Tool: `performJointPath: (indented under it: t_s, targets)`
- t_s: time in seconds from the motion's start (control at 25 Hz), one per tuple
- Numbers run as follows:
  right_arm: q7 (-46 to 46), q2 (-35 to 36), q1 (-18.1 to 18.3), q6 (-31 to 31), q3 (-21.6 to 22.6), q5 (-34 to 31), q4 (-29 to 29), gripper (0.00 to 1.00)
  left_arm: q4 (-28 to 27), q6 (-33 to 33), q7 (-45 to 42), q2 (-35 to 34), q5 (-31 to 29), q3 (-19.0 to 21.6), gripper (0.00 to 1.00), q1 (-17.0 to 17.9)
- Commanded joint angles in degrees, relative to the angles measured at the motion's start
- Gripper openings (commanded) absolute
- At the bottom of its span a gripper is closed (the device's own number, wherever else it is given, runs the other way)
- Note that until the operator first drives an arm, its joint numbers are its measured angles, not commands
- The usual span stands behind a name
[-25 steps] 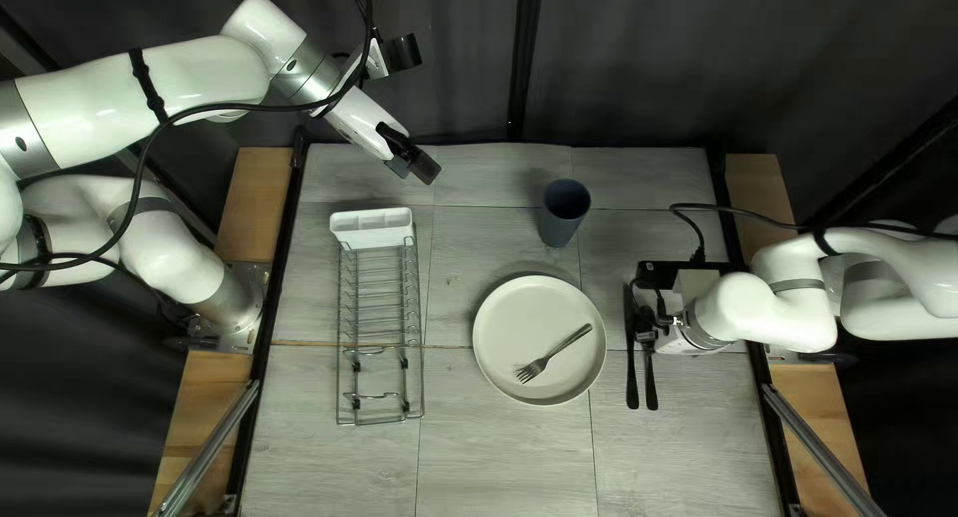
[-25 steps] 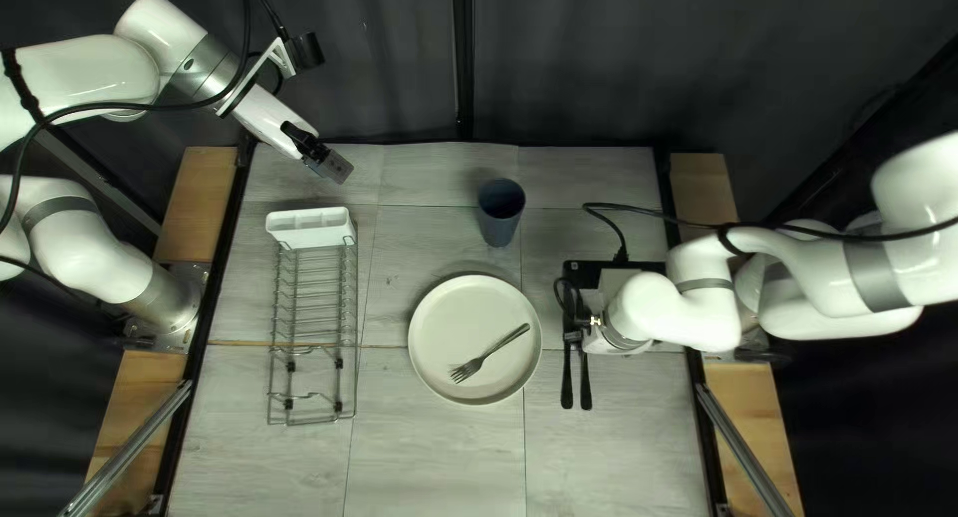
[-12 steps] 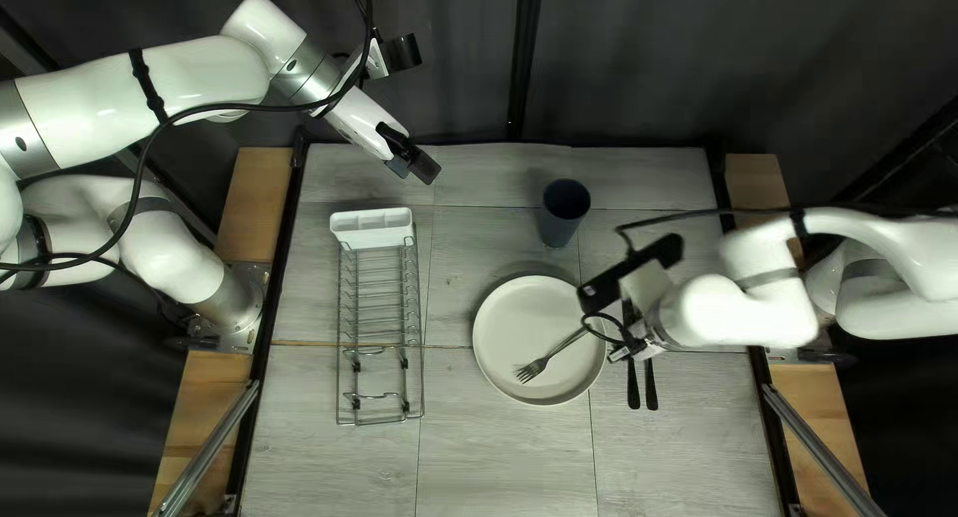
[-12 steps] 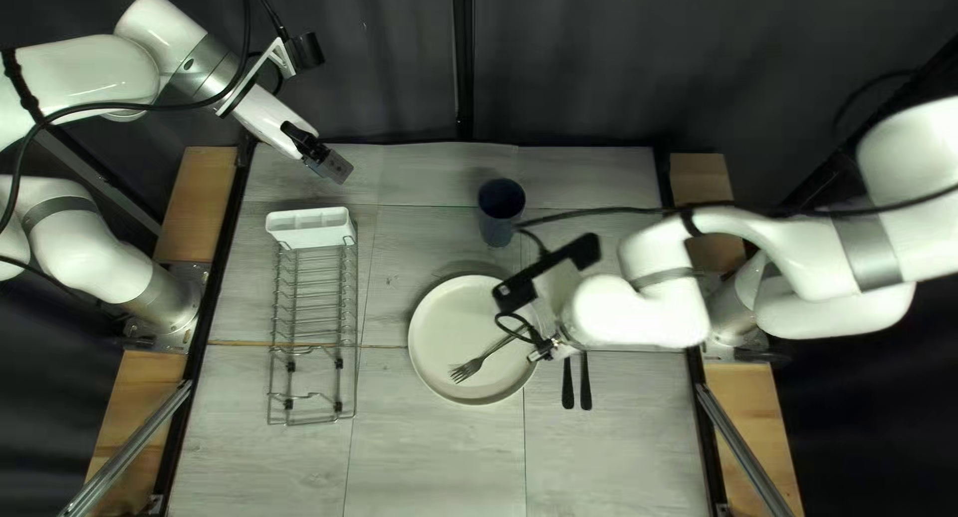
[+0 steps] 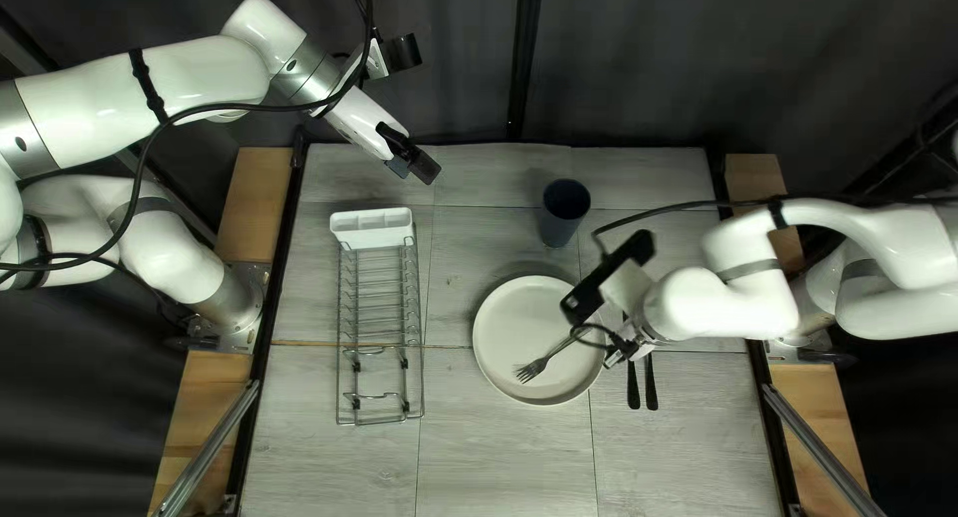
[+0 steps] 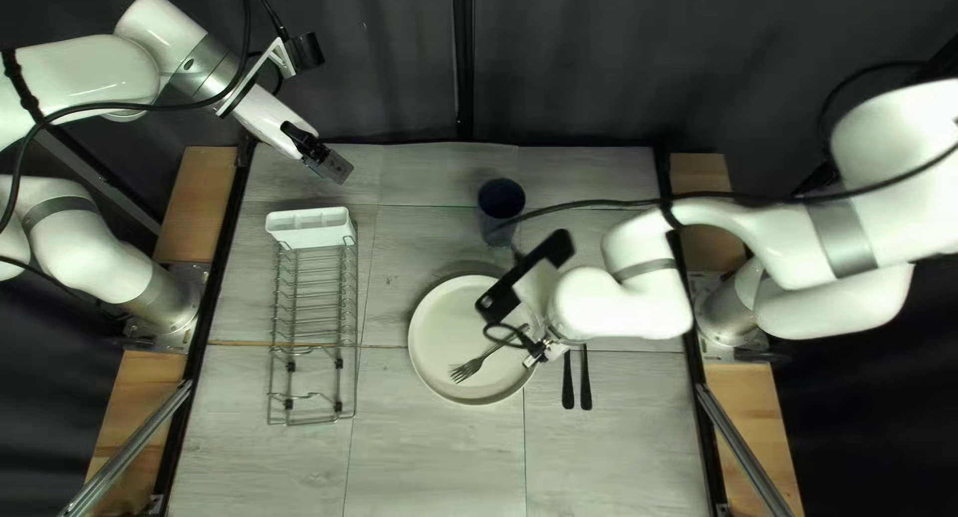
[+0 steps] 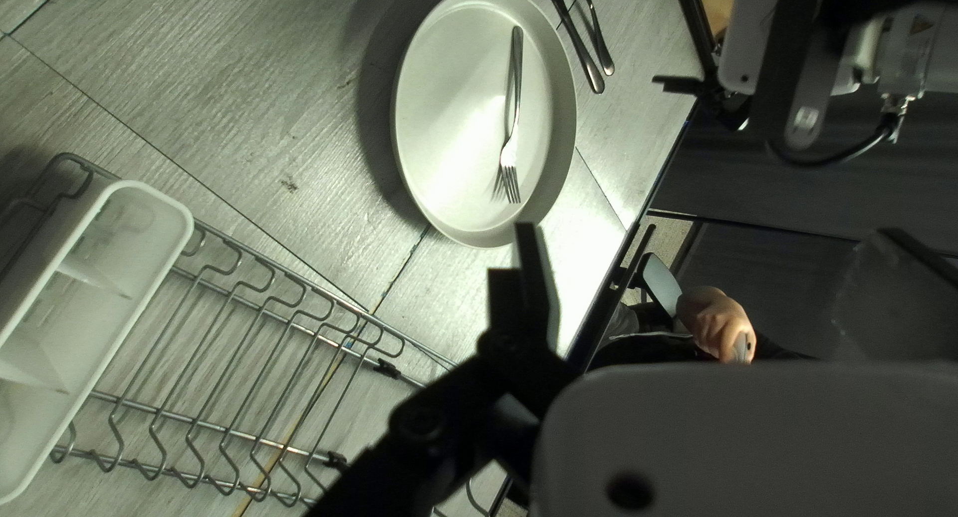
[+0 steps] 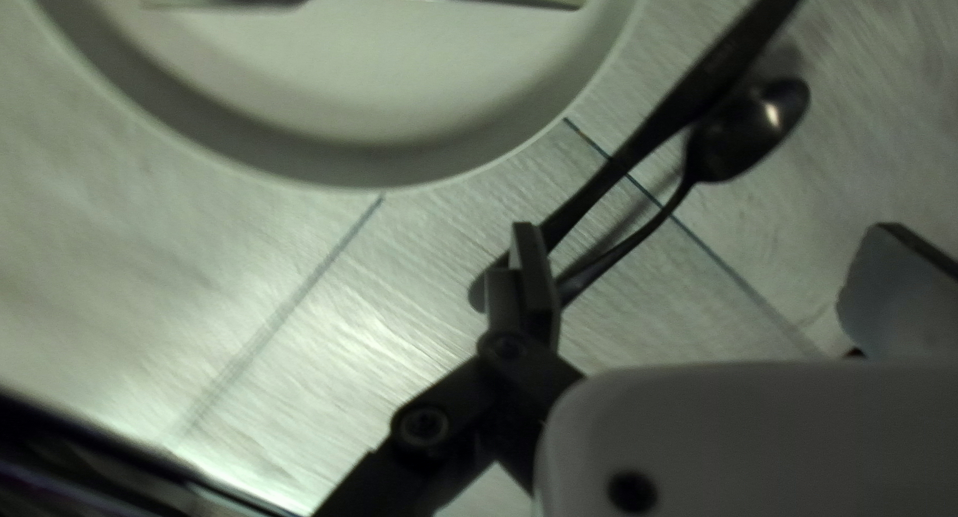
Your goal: Pick up and place plate onto table. Place down one fork to the left of the plate. Place spoon and knife to the right of the plate. Place cup above the knife and spoon
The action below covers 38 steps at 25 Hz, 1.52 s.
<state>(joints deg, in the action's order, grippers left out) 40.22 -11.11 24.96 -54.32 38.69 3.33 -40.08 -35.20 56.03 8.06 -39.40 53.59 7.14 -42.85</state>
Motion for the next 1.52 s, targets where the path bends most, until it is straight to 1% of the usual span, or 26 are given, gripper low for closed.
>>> performJointPath:
  t_s: [0.04, 0.32, 0.36, 0.4, 0.52, 0.56, 0.64, 0.88, 1.0, 1.12, 1.2, 1.24, 1.36, 1.52]
  targets:
    - [-10.7, 4.1, -0.1, -0.9, -2.0, -0.4, -1.9, 1.0, 0.0, 0.0, 0.0, 0.0, 0.0, 0.0, 1.0, 0.0]
    - [-10.7, 4.1, -0.1, -0.9, -2.0, -0.4, -1.9, 1.0, 0.0, 0.0, 0.0, 0.0, 0.0, 0.0, 1.0, 0.0]
    - [-11.4, 3.9, -0.4, -0.1, -1.7, -1.0, -1.2, 1.0, 0.0, 0.0, 0.0, 0.0, 0.0, 0.0, 1.0, 0.0]
    - [-12.9, 3.5, -0.6, 1.0, -1.7, -1.1, -0.5, 1.0, 0.0, 0.0, 0.0, 0.0, 0.0, 0.0, 1.0, 0.0]
    - [-22.4, 2.9, -1.4, 6.3, -2.3, -1.7, 1.8, 1.0, 0.0, 0.0, 0.0, 0.0, 0.0, 0.0, 1.0, 0.0]
    - [-27.6, 3.0, -1.9, 8.5, -2.5, -1.7, 2.4, 1.0, 0.0, 0.0, 0.0, 0.0, 0.0, 0.0, 1.0, 0.0]
    - [-31.8, 4.5, -1.7, 9.5, -2.6, -2.9, 1.7, 1.0, 0.0, 0.0, 0.0, 0.0, 0.0, 0.0, 1.0, 0.0]
    - [-31.8, 4.5, -1.7, 9.5, -2.6, -2.9, 1.7, 1.0, 0.0, 0.0, 0.0, 0.0, 0.0, 0.0, 1.0, 0.0]
    - [-32.7, 5.8, -1.6, 11.4, -2.6, -3.4, 2.2, 1.0, 0.0, 0.0, 0.0, 0.0, 0.0, 0.0, 1.0, 0.0]
    - [-37.1, 8.1, -1.3, 15.0, -2.9, -4.4, 2.1, 1.0, 0.0, 0.0, 0.0, 0.0, 0.0, 0.0, 1.0, 0.0]
    - [-39.2, 11.3, -1.2, 17.8, -3.0, -7.4, 1.3, 1.0, 0.0, 0.0, 0.0, 0.0, 0.0, 0.0, 1.0, 0.0]
    - [-40.2, 13.9, -1.3, 19.0, -3.2, -10.0, 0.2, 1.0, 0.0, 0.0, 0.0, 0.0, 0.0, 0.0, 1.0, 0.0]
    - [-42.9, 18.8, -1.2, 19.8, -4.2, -13.7, -2.5, 1.0, 0.0, 0.0, 0.0, 0.0, 0.0, 0.0, 1.0, 0.0]
    - [-43.8, 23.7, -1.7, 20.2, -5.7, -17.6, -4.9, 1.0, 0.0, 0.0, 0.0, 0.0, 0.0, 0.0, 1.0, 0.0]
